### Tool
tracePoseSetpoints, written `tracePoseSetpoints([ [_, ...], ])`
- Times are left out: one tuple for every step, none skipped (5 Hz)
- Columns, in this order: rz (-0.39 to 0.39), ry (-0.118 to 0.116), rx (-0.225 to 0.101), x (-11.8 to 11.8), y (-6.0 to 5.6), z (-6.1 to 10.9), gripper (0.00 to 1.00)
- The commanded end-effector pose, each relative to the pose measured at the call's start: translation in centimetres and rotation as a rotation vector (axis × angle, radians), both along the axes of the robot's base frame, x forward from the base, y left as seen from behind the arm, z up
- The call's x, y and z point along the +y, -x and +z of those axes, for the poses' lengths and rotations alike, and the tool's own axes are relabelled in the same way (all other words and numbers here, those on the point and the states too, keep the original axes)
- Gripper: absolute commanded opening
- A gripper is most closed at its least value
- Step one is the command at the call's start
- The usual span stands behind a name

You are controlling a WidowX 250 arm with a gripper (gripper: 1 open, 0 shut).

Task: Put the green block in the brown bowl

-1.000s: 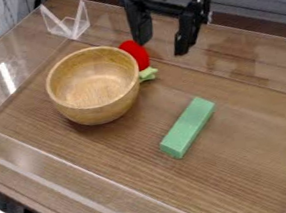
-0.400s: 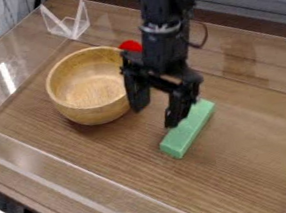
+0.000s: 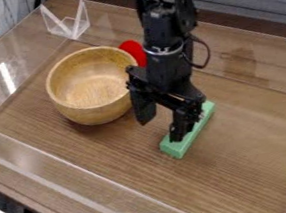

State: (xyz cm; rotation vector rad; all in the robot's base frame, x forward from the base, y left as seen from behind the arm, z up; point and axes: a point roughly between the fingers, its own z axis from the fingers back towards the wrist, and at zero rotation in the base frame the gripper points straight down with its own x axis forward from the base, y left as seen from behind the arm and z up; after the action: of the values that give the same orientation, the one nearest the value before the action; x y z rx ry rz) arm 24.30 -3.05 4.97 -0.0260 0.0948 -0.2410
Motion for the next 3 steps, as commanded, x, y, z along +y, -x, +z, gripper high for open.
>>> tracePoseSetpoints([
  [-0.007,0.005,-0.037,-0.4,-0.7,-0.3,1.0],
  [-0.008,0.006,-0.04,-0.6,-1.0,-1.3,1.0],
  [-0.006,0.004,-0.044,-0.8,-1.4,-2.3,1.0],
])
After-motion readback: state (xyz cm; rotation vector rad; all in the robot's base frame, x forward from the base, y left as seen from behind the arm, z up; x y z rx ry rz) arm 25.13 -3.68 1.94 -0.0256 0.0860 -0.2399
